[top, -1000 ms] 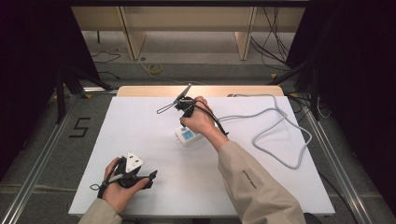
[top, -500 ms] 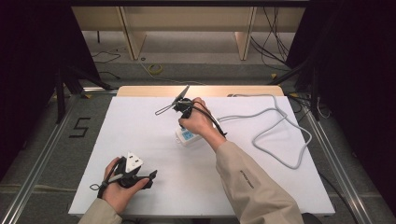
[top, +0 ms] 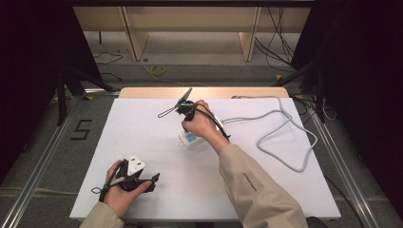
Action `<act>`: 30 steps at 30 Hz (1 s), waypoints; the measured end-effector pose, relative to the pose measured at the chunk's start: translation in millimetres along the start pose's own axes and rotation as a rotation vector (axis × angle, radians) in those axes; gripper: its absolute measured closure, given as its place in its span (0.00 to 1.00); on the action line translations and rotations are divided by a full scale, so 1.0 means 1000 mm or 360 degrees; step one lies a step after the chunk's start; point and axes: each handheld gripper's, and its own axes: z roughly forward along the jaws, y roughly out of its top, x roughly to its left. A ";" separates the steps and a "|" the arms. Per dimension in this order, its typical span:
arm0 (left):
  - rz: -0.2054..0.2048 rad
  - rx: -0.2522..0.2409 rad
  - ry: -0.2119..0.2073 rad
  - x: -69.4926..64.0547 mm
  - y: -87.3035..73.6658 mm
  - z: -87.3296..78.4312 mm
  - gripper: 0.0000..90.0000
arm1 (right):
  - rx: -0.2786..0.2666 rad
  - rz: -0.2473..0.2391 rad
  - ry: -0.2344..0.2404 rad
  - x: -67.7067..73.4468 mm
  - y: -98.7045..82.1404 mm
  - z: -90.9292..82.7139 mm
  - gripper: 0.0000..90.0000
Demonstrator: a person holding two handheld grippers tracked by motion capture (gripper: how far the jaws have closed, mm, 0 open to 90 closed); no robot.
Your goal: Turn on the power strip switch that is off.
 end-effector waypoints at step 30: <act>0.0011 0.0000 0.0000 -0.002 0.001 0.000 0.24 | 0.0040 0.0015 -0.0045 0.004 0.002 0.004 1.00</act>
